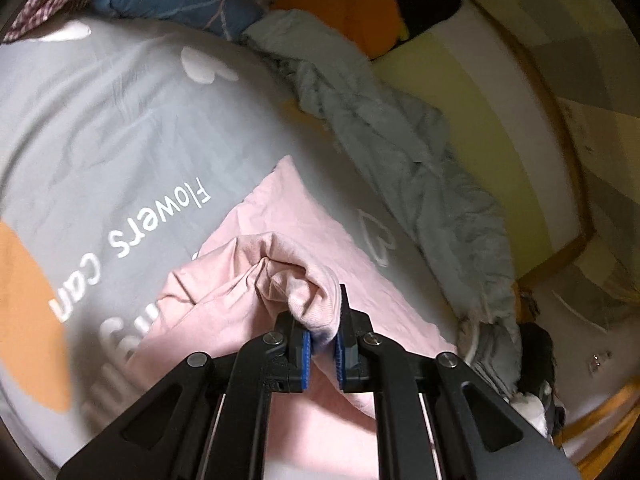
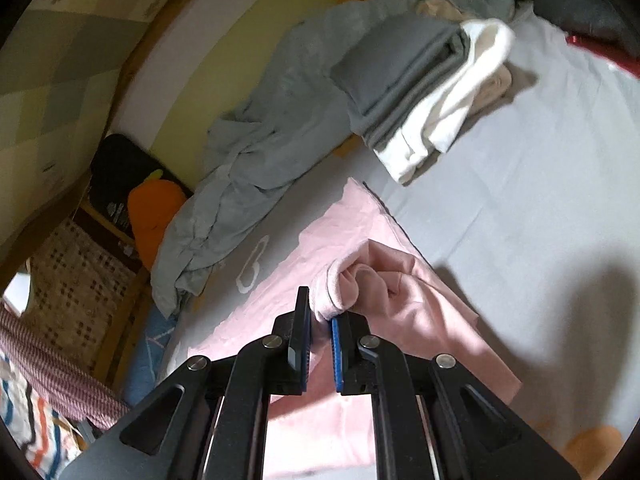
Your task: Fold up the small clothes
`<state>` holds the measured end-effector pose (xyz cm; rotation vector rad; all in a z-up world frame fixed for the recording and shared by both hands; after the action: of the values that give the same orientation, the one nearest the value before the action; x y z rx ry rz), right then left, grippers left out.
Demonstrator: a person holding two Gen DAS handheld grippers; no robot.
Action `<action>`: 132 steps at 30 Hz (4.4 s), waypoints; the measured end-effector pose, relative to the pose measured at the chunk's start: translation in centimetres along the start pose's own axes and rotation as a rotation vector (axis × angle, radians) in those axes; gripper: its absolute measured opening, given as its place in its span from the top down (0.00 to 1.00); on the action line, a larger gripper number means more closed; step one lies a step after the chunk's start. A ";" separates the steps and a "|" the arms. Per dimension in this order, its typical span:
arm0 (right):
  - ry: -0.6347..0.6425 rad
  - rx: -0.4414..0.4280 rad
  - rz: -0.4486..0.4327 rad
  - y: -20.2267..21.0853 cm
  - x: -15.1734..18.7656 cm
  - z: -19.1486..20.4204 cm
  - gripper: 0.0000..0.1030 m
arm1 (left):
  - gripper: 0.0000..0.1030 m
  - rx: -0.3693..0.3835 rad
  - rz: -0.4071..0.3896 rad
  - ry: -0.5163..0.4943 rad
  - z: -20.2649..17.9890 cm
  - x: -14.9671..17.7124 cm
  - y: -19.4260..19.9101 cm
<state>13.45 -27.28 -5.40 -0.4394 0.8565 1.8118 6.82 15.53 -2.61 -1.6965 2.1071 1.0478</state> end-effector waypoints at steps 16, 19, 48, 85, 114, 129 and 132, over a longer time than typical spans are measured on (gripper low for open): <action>0.042 -0.067 -0.008 16.5 3.3 -0.4 0.92 | 0.92 0.053 -0.032 -0.016 2.3 3.7 14.0; 0.008 -0.070 0.006 17.2 3.6 -1.1 0.92 | 0.92 0.055 -0.028 0.033 2.7 3.8 14.5; -0.058 0.085 0.074 -2.2 1.6 -2.2 0.92 | 0.91 -0.159 0.102 0.071 3.3 2.3 -3.8; 0.764 0.208 0.165 2.4 9.8 -1.0 0.29 | 0.36 -0.239 -0.009 -0.735 3.7 9.1 3.2; 0.654 0.161 0.036 5.2 8.6 -0.6 0.23 | 0.36 -0.106 -0.106 -0.720 1.3 9.9 6.5; 0.678 0.143 0.008 5.5 8.6 0.2 0.23 | 0.36 -0.095 -0.107 -0.718 1.1 10.0 6.4; 0.683 0.149 0.009 5.4 8.6 0.1 0.23 | 0.36 -0.084 -0.112 -0.713 0.9 10.0 6.7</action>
<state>5.11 -22.74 -8.98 -0.9851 1.4441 1.5964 -2.52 9.10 -6.65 -1.1917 1.5097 1.4461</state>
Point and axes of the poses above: each gripper's, at about its wrist camera, not at the fingertips, and y roughly against the way its jaws point, z to its left, x to its underside, the point moved 9 cm from there along -y, roughly the way its jaws point, and after that the axes turned 12 degrees about -z, right-handed, at the moved point
